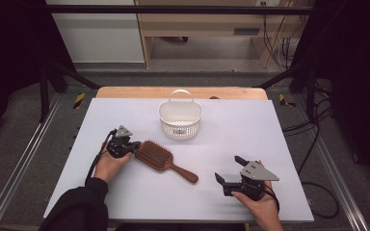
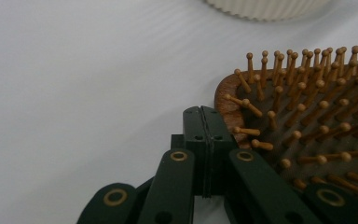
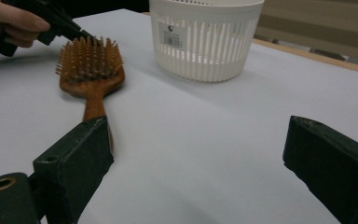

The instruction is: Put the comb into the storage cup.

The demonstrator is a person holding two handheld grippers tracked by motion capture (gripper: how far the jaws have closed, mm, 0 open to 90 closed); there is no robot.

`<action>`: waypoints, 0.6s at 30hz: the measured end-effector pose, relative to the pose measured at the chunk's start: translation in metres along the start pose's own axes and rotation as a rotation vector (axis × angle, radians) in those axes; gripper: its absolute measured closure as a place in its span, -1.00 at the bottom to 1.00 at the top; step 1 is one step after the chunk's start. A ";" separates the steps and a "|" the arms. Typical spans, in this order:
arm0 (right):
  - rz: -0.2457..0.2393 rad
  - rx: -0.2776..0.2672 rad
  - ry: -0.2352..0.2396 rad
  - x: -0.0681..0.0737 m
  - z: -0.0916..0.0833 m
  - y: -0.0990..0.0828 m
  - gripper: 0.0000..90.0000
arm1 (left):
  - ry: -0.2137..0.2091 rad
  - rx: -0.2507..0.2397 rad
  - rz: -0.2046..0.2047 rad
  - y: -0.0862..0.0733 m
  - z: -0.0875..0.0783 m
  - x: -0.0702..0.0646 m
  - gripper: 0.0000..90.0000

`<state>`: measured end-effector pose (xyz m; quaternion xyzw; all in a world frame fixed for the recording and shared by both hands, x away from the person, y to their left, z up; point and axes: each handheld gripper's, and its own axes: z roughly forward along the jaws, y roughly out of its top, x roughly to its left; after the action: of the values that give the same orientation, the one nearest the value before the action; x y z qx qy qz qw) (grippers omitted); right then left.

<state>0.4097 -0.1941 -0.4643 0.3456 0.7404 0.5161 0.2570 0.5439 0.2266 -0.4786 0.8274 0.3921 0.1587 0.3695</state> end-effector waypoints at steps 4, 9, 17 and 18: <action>-0.008 0.049 0.037 0.007 -0.002 0.008 -0.79 | -0.030 0.001 0.027 0.002 0.004 -0.018 1.00; -0.031 0.089 0.090 0.016 -0.013 0.014 -0.72 | -0.070 -0.006 0.051 0.005 0.010 -0.041 1.00; -0.036 0.136 0.136 0.017 -0.036 0.012 -0.75 | -0.094 -0.020 0.050 0.006 0.014 -0.062 1.00; -0.031 0.136 0.139 0.016 -0.038 0.012 -0.75 | -0.097 -0.019 0.047 0.006 0.014 -0.063 1.00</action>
<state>0.3747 -0.2017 -0.4410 0.3141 0.7951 0.4831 0.1891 0.5144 0.1688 -0.4821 0.8396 0.3524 0.1307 0.3922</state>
